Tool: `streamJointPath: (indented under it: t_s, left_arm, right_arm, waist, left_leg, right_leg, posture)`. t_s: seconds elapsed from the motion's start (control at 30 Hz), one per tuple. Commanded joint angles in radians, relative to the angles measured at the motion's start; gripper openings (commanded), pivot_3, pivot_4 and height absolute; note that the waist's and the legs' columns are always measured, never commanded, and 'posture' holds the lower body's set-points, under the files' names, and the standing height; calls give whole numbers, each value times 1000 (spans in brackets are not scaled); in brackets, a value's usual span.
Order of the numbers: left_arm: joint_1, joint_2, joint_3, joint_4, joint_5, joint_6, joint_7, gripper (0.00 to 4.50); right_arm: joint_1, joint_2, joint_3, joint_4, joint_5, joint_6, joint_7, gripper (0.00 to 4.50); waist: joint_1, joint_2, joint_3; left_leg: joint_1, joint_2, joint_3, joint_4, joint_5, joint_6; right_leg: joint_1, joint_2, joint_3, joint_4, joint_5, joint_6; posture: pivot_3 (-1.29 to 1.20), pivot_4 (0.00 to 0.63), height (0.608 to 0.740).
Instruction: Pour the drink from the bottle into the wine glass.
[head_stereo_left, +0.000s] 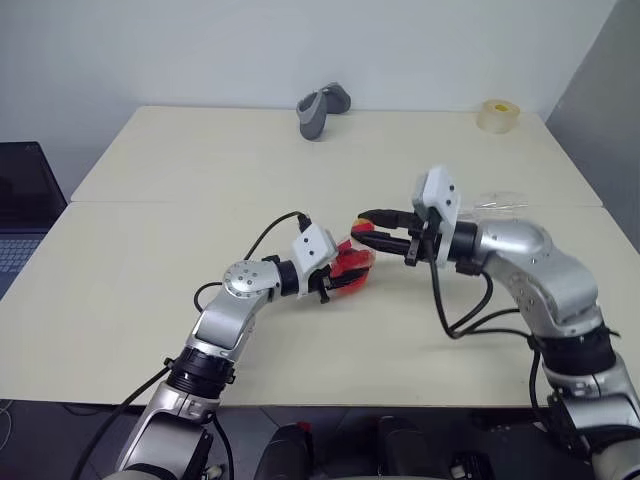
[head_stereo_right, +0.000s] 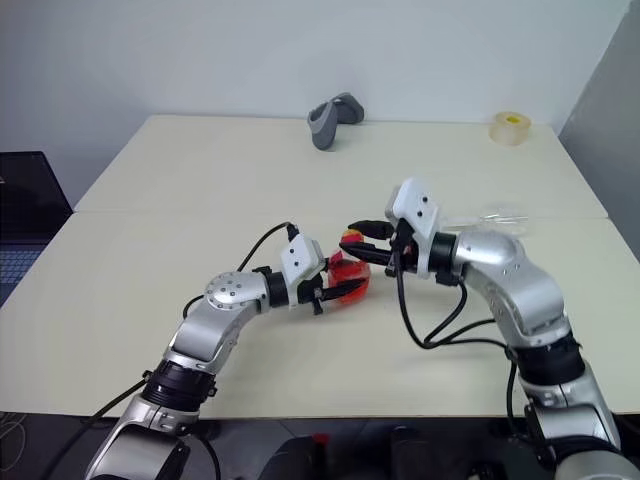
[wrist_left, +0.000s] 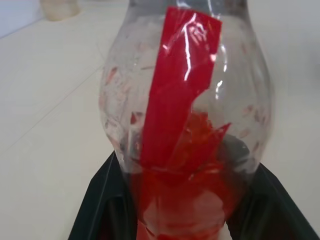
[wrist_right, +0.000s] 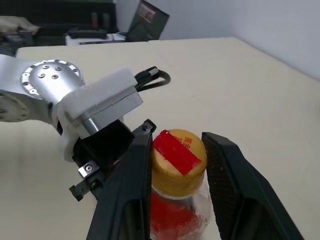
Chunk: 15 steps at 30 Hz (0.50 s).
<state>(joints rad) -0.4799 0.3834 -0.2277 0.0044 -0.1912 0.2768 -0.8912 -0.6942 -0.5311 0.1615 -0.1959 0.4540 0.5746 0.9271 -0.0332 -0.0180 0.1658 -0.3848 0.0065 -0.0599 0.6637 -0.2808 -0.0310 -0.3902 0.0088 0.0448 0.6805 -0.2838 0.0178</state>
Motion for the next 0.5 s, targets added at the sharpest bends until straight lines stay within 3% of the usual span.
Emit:
streamJointPath:
  t_s: [0.03, 0.17, 0.27, 0.5]
  left_arm:
    - [-7, 1, -24, -119, -89, 58, -88, 1595]
    - [-16, 14, -17, -151, -136, 129, -108, 1338]
    - [-18, 20, -16, -158, -138, 141, -114, 1264]
    - [-20, 10, -16, -110, -82, 104, -57, 1206]
  right_arm:
    - [-143, -14, 26, 141, -58, -201, 169, 1196]
    - [-201, -11, 91, 324, -187, -514, 288, 1196]
    - [-215, -11, 114, 398, -226, -624, 339, 1195]
    - [-142, -21, 23, 211, -84, -398, 290, 1195]
  waist:
    - [1, 2, 1]
    - [1, 2, 1]
    - [2, 2, 3]
    - [8, 2, 3]
  left_leg:
    - [0, 0, 0, 0, 0, 0]
    - [0, 0, -1, -1, 0, 0]
    - [0, 0, 0, 0, 0, 0]
    - [-1, 0, -3, 1, 0, 0]
  right_leg:
    - [0, 0, 0, 0, 0, 0]
    - [0, 0, -1, -1, 0, 0]
    - [0, 0, 0, 0, 0, 0]
    - [0, -2, 0, 0, 0, -1]
  posture:
    - [0, 150, 740]
    - [0, 150, 740]
    - [0, 150, 740]
    - [0, 150, 740]
